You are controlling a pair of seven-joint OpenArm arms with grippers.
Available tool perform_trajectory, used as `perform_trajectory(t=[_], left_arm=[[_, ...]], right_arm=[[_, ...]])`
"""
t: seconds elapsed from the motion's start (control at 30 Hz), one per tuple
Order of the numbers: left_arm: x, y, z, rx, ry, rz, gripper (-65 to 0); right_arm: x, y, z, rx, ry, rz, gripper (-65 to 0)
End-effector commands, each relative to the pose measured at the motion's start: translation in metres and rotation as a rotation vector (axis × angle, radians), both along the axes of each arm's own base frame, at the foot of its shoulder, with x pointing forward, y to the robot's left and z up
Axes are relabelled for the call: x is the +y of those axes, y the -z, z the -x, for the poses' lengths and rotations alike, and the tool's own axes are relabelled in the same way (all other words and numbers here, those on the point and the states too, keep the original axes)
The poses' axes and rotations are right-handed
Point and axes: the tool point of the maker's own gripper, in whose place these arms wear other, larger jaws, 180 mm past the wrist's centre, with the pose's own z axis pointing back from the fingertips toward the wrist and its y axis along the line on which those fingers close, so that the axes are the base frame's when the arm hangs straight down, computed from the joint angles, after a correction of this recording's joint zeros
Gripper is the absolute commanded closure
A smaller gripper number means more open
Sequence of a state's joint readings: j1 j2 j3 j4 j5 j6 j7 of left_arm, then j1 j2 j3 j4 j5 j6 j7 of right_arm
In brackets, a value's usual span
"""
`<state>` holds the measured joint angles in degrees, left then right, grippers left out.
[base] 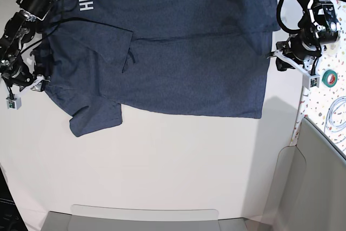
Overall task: Layout the t-shirt on the table in an organized manner, then fold the t-shirt properly
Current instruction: 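Release the shoulders and move both grippers to the t-shirt side edges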
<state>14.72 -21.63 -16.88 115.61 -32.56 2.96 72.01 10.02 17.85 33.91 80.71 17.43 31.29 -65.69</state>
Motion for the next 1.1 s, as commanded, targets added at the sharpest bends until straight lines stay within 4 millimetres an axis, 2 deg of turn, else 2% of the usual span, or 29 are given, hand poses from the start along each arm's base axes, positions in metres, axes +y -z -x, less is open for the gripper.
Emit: perform_trajectory(t=[0.0, 0.13, 0.3, 0.53, 0.73, 0.87, 1.07], left_arm=[[0.004, -0.009, -0.005, -0.03, 0.006, -0.02, -19.9], [0.002, -0.008, -0.005, -0.028, 0.015, -0.019, -19.9], [0.002, -0.008, -0.005, -0.027, 0.017, -0.02, -19.9], [0.003, -0.008, -0.005, -0.028, 0.013, -0.021, -19.9], [0.001, -0.008, -0.005, -0.026, 0.019, -0.018, -19.9], [0.001, -0.008, -0.005, -0.026, 0.019, -0.018, -19.9], [0.001, -0.008, -0.005, -0.026, 0.02, -0.017, -19.9]], right_arm=[[-0.011, -0.014, -0.007, -0.049, 0.0, -0.003, -38.7], [-0.007, -0.011, -0.011, -0.103, -0.001, -0.188, -38.7], [0.002, -0.021, -0.018, -0.163, -0.015, -0.291, -38.7], [0.013, -0.022, -0.02, -0.186, -0.07, -0.317, -38.7], [0.014, -0.001, -0.014, -0.139, -0.037, -0.368, -38.7], [0.015, 0.001, -0.014, -0.138, -0.037, -0.374, -38.7], [0.042, 0.005, -0.025, -0.11, -0.116, -0.377, -38.7]])
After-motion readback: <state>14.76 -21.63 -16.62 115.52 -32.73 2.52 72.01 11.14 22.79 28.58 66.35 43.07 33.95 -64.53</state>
